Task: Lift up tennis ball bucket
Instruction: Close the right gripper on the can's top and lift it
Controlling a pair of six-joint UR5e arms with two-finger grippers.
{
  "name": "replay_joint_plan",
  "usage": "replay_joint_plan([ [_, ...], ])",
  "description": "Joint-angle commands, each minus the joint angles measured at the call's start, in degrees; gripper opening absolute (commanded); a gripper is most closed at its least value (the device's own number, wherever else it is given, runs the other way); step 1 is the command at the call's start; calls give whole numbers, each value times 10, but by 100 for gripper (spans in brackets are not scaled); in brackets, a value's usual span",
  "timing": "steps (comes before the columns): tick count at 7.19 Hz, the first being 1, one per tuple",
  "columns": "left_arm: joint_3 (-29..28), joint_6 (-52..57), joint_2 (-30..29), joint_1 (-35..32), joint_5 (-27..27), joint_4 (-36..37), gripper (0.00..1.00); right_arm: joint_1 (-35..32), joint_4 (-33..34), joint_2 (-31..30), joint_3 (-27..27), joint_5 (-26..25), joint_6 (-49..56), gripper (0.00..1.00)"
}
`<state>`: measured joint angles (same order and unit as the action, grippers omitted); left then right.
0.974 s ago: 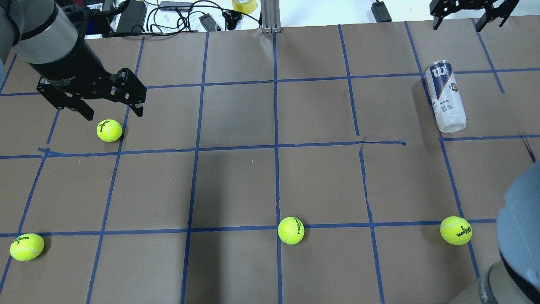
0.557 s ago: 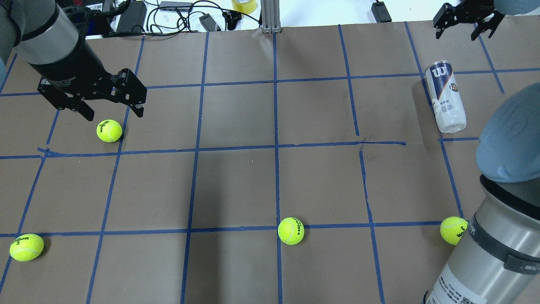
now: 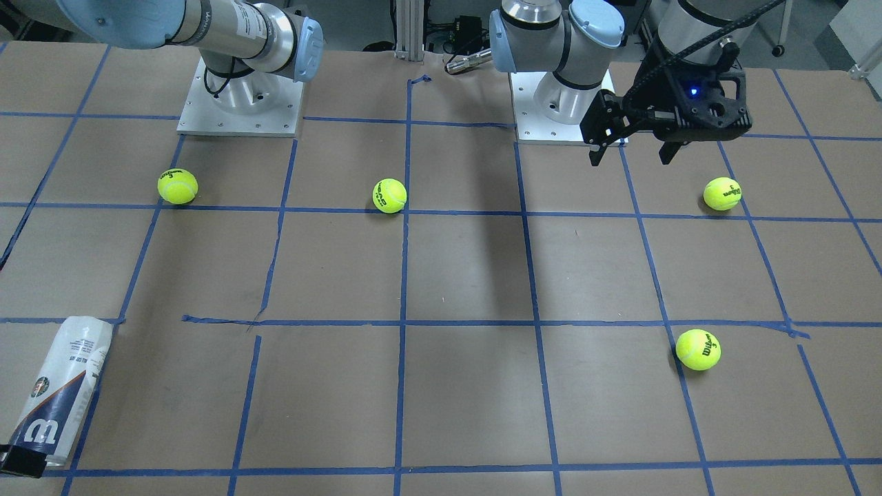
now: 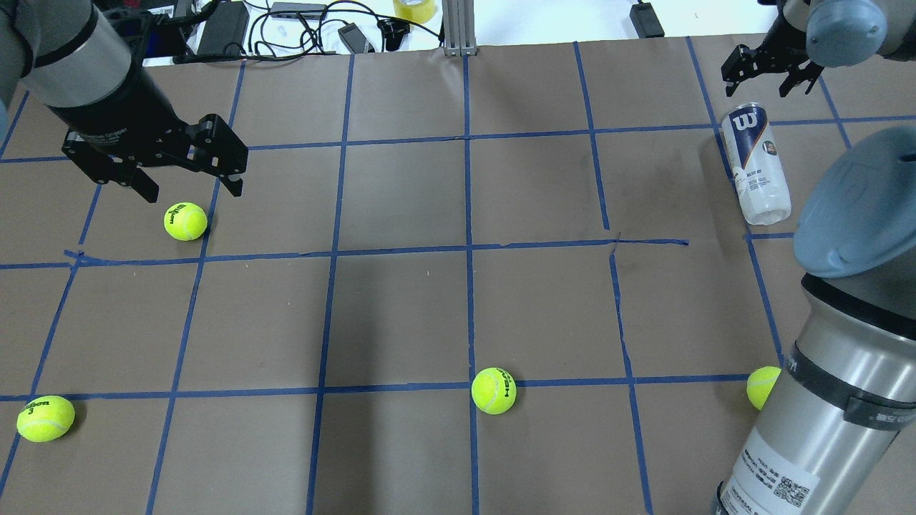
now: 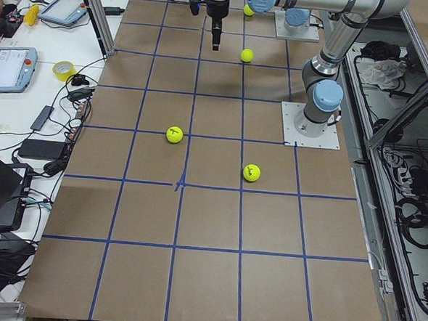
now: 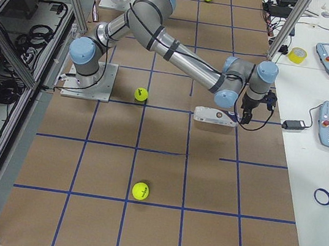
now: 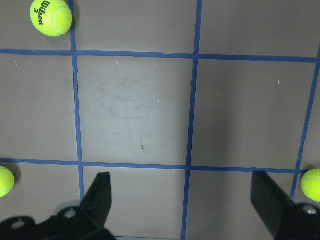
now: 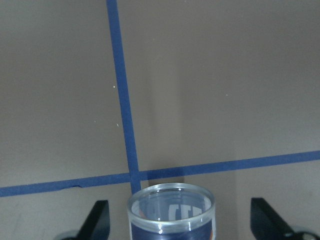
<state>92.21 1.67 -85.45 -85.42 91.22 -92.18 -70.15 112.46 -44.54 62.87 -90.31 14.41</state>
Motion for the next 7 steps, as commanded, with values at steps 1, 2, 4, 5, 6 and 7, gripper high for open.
replay_joint_plan([
  [1,0,0,-1,2,0,2,100,0,1,4,24,-2,0,100],
  [2,0,0,0,1,0,2,100,1,11,6,29,-5,6,100],
  [4,0,0,0,1,-1,2,100,2,32,16,32,-5,11,100],
  [5,0,0,0,1,0,2,100,2,32,19,32,-6,14,100],
  [6,0,0,0,1,-1,2,100,2,30,19,32,-7,14,92],
  [7,0,0,-1,2,-2,2,100,2,29,19,32,-7,15,81],
])
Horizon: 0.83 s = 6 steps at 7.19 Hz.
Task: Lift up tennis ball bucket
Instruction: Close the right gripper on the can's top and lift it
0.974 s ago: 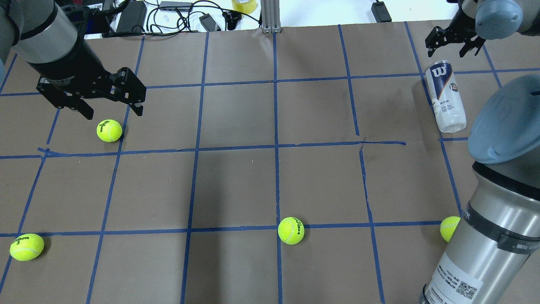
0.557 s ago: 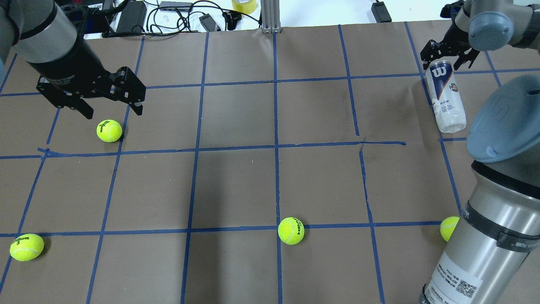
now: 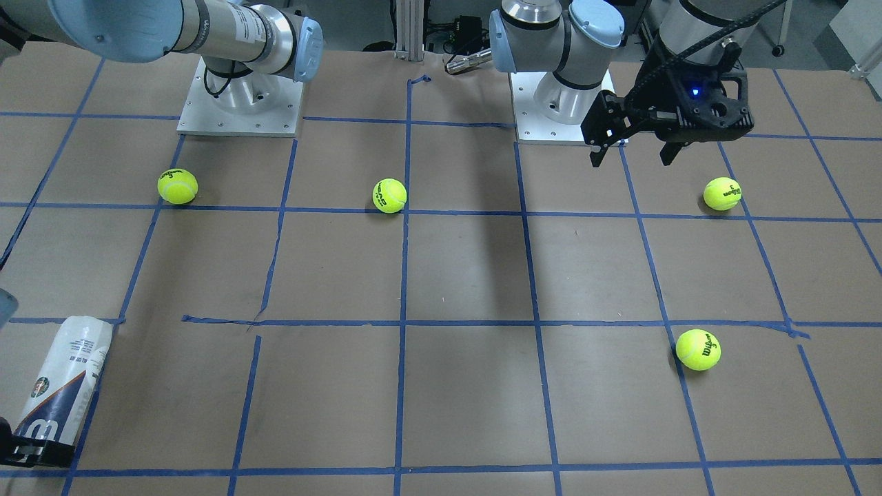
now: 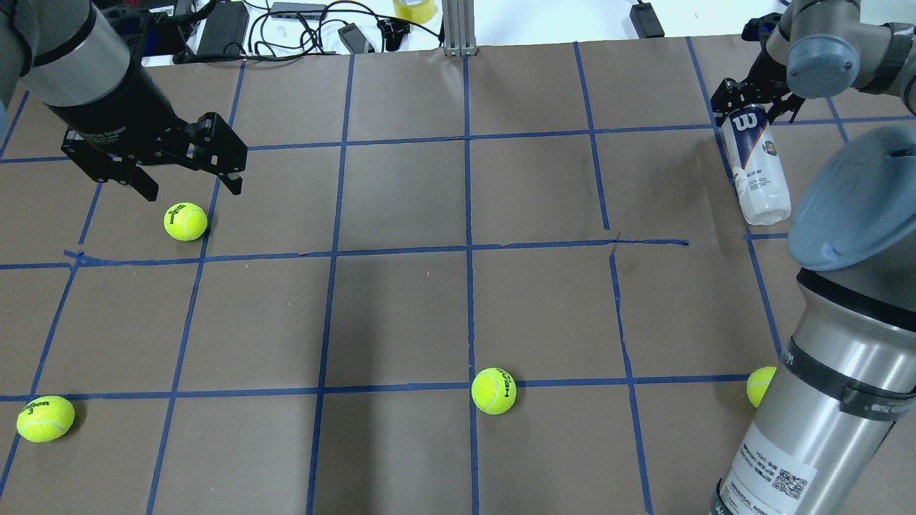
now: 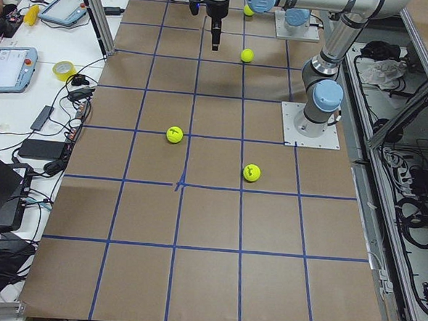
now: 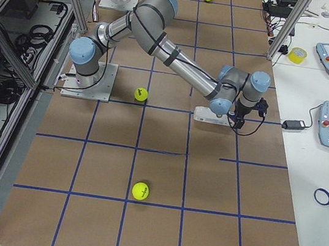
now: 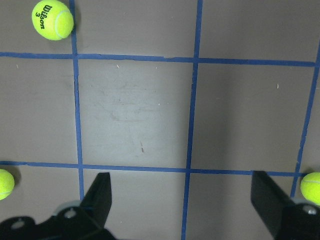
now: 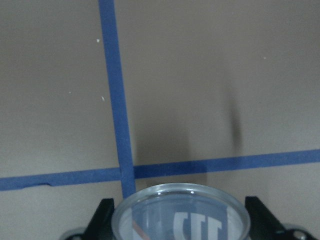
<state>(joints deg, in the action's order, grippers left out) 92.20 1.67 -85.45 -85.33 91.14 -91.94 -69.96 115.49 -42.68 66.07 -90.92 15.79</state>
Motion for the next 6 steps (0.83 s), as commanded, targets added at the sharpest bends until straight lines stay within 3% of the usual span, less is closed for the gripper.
replay_joint_plan([
  [1,-1,0,1,3,-2,0,100,0,-2,-3,-1,0,1,71],
  [3,0,0,1,4,-4,0,100,-7,-29,-48,3,12,2,64],
  [6,-9,2,4,9,-1,-1,100,-117,-54,-108,22,14,66,54],
])
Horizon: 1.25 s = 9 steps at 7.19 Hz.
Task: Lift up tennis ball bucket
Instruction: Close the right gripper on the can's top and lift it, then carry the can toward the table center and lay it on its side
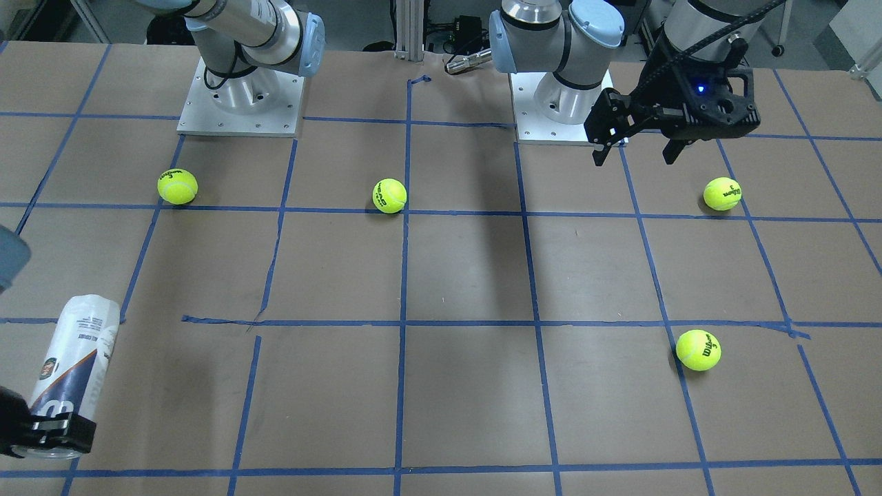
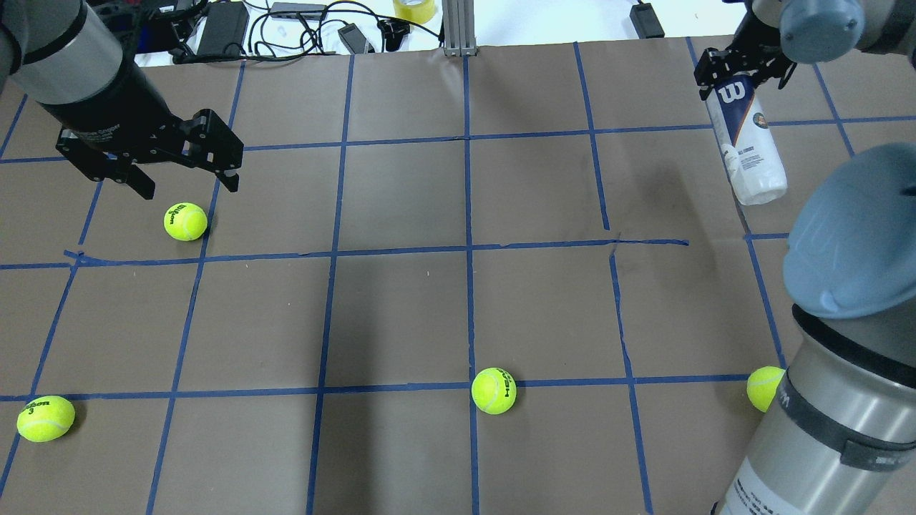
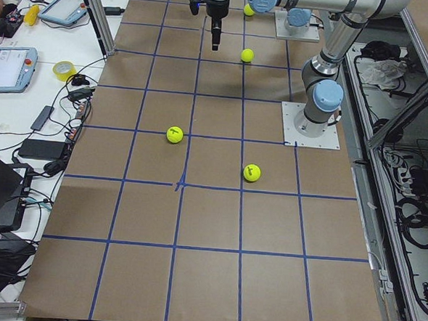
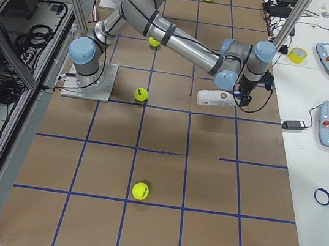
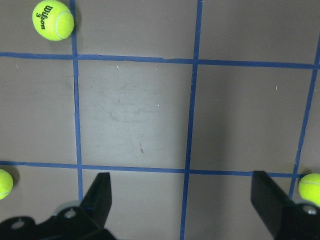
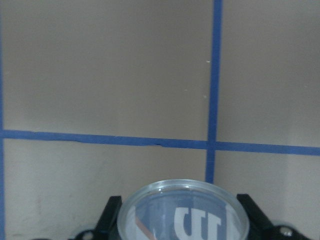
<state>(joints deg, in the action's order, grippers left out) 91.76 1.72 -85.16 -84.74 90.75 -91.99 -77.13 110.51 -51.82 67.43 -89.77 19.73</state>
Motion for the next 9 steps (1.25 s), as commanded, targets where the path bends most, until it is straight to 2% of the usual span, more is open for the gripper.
replay_joint_plan([
  [1,-5,1,2,8,5,0,100,-102,-6,-30,11,2,30,51],
  [3,-4,1,2,9,6,0,100,-229,7,-33,11,-5,78,50],
  [5,-4,1,1,10,5,1,100,-330,71,-20,14,-20,155,47],
  [8,-4,1,-1,10,4,1,100,-390,130,-17,84,-15,391,49],
  [9,-4,1,-1,10,4,1,100,-394,163,-17,108,-12,419,49],
])
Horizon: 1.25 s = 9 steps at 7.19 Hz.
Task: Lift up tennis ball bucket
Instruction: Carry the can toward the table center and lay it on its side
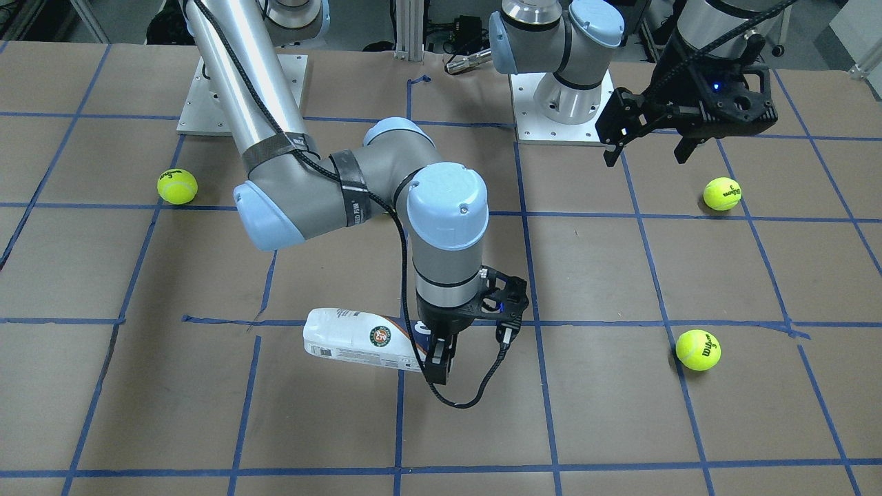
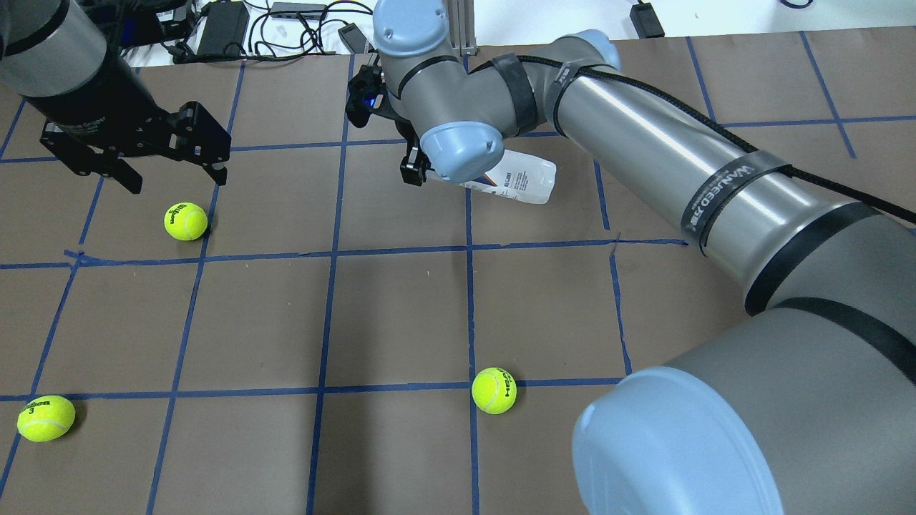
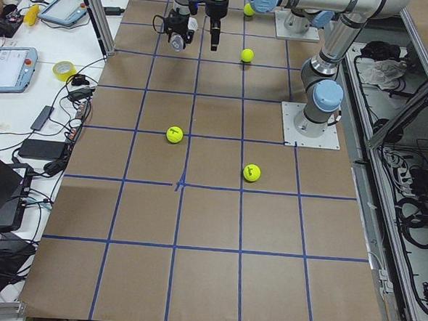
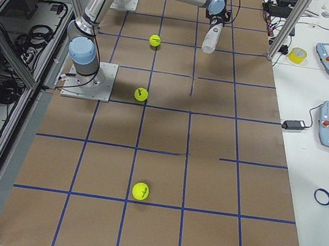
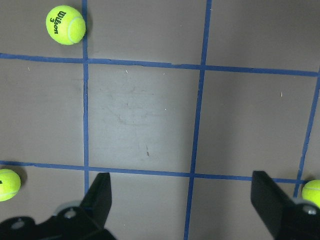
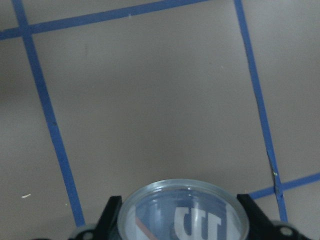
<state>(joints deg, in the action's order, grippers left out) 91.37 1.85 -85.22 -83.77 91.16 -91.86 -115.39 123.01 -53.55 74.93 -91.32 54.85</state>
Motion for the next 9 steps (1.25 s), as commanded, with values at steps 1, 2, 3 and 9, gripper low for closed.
replay_joint_plan([
  [1,0,0,-1,0,0,1,100,-21,40,0,52,4,67,49],
  [2,0,0,-1,0,-1,1,100,-35,40,1,55,5,66,49],
  [3,-1,0,-1,0,0,1,100,-55,41,10,55,12,68,54],
  [9,2,0,-1,0,0,3,100,-56,57,11,50,1,41,100],
])
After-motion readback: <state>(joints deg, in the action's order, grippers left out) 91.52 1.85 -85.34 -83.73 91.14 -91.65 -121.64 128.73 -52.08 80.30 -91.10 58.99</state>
